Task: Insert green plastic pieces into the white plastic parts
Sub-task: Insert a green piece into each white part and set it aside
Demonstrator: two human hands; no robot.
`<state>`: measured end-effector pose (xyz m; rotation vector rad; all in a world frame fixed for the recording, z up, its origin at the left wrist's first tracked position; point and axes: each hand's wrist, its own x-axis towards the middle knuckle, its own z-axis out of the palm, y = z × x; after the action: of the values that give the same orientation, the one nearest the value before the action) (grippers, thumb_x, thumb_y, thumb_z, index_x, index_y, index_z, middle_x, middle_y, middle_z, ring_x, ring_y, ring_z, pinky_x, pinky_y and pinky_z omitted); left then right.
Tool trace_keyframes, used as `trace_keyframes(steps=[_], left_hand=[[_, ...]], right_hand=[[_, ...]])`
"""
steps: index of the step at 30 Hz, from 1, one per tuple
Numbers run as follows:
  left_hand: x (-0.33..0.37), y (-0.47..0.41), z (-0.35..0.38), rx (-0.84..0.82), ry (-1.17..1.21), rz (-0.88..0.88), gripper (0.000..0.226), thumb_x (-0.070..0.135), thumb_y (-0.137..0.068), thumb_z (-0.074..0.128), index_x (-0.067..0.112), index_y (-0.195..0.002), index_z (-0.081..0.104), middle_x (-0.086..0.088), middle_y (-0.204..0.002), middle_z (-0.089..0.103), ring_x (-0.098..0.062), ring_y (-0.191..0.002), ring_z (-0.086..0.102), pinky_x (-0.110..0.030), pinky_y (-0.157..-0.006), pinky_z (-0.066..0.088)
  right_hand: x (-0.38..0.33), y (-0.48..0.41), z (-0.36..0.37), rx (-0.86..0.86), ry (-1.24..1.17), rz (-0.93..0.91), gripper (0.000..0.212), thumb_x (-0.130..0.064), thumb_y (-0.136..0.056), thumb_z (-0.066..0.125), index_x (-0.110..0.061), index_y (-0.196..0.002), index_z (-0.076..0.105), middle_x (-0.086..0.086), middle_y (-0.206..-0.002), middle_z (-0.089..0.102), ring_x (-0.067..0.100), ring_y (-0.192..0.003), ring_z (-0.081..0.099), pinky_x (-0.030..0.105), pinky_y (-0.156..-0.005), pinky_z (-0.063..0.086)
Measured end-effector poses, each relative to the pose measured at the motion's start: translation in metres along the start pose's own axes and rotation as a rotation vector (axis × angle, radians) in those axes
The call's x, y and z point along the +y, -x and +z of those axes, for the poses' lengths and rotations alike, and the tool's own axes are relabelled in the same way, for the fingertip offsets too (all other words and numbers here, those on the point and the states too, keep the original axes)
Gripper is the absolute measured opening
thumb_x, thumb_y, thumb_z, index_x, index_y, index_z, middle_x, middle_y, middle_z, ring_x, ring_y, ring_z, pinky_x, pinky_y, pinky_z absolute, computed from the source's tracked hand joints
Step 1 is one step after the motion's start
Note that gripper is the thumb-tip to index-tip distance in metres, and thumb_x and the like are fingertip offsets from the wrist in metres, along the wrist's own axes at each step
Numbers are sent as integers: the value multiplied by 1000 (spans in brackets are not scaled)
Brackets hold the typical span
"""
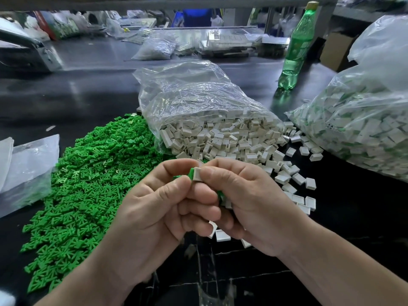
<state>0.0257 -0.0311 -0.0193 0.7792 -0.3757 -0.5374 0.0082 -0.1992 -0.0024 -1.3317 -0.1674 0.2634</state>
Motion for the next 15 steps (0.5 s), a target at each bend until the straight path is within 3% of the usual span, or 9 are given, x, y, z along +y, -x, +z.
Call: trace_keyframes(steps=[4,8,10,15], left_hand=[[0,3,-3,153,-541,182,17,26,-86,68,17,-99,64,-16,-72,70,-31,-58,70,-32,-48,55],[0,8,-3,197,-1107,473,11,27,-92,57,30,-103,58,5,-71,70,-13,-57,68,-18,-53,53],[2,9,-1,215,-1263,550,11,32,-92,58,32,-103,56,13,-75,69,-7,-62,68,-11,-55,50],[5,10,5,278,-1403,557,19,42,-88,62,35,-105,60,13,-85,68,-6,-70,68,-14,-56,51]], right_hand=[[1,0,-2,-16,34,15,28,-28,-98,56,-14,-75,61,1,-57,57,10,-37,42,15,-34,30],[1,0,0,-8,-7,58,22,-31,-89,58,-17,-72,60,4,-62,54,11,-37,42,14,-34,29],[2,0,0,-16,-69,107,18,-31,-84,59,-20,-69,61,2,-62,53,11,-37,41,14,-36,28],[2,-4,-9,-159,-485,112,10,-19,-85,53,-11,-79,50,4,-63,60,8,-38,51,15,-31,34]])
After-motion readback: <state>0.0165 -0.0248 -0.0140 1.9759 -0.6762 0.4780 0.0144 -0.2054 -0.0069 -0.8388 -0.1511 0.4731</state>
